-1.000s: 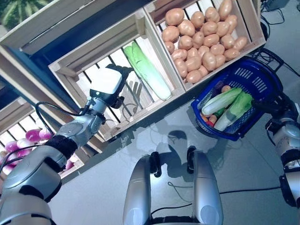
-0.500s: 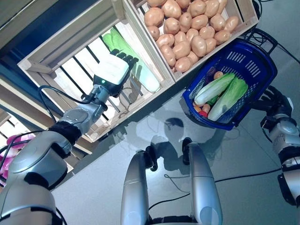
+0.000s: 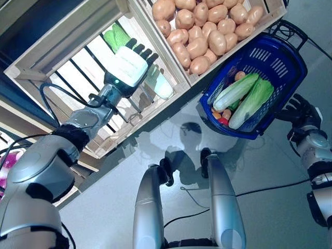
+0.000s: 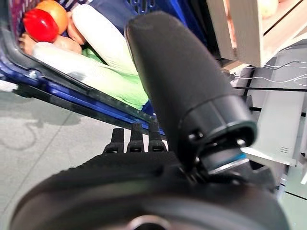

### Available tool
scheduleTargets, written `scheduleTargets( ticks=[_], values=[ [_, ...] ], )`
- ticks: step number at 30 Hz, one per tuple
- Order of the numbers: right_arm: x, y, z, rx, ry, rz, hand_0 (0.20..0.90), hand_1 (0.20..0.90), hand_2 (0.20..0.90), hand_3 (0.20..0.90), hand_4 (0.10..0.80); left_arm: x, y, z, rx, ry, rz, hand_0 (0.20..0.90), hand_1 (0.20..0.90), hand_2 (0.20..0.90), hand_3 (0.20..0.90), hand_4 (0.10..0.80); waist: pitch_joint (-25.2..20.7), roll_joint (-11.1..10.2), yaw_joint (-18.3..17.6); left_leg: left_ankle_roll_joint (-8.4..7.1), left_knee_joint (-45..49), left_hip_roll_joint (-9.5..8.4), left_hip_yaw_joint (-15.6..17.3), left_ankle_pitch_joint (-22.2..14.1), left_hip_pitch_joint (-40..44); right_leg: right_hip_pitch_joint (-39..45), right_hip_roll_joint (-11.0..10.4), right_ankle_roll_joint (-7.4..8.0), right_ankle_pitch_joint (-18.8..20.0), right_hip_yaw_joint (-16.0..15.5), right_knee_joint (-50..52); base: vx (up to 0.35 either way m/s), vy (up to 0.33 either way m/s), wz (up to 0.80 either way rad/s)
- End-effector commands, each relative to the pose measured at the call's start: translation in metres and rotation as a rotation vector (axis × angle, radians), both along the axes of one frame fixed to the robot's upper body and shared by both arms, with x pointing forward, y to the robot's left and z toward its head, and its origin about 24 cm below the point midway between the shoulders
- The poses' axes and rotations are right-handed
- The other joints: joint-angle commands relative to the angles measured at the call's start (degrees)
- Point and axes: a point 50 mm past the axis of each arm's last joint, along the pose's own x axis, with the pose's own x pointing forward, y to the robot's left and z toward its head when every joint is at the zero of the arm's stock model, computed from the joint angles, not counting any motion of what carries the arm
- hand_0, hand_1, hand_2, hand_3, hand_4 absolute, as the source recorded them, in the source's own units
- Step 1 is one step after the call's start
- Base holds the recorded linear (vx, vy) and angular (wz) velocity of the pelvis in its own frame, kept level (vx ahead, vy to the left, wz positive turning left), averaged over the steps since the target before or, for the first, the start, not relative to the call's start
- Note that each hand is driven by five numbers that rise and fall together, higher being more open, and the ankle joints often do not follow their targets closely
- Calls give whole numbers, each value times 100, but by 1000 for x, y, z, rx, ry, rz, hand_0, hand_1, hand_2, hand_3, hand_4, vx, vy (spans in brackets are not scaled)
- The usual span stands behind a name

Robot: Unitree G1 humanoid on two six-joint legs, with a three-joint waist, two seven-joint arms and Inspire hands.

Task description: Put vegetables into the basket

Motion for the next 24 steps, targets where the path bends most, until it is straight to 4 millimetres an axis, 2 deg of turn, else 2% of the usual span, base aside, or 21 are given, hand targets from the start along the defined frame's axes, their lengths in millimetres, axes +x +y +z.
scheduleTargets(
  ticks=[1,11,17,18,24],
  values=[
    [14,7,43,24,-220,35,900,900,900,900,800,4,-1,72,43,-203,56,900,900,900,900,800,-36,-174,-46,-80,-28,-129,165,-141,174,357,-102,-71,517,-113,-341,0,0,0],
    [18,14,52,51,-258,72,900,900,900,900,800,12,-5,80,37,-174,181,900,900,900,900,800,-36,-94,-201,-84,130,-83,242,-140,-399,-261,-51,-63,572,32,-209,-32,37,-5],
    [21,14,63,52,-283,78,900,900,900,900,800,17,-19,92,162,-174,211,900,900,900,900,800,-36,-103,-295,-95,327,-35,255,-127,-833,-684,-34,-69,643,70,-77,-66,20,-4],
    [23,15,70,46,-293,86,900,900,900,900,800,20,-23,95,170,-137,252,900,900,900,900,800,-36,-104,-333,-99,350,-32,261,-115,-943,-801,-23,-66,678,92,-71,-51,30,-2],
    [24,14,82,32,-315,93,900,900,900,900,800,24,-20,98,204,-89,348,900,900,900,900,800,-36,-103,-387,-128,422,-27,268,-84,-1198,-1043,-4,-61,760,127,-80,-49,34,-10]
  ],
)
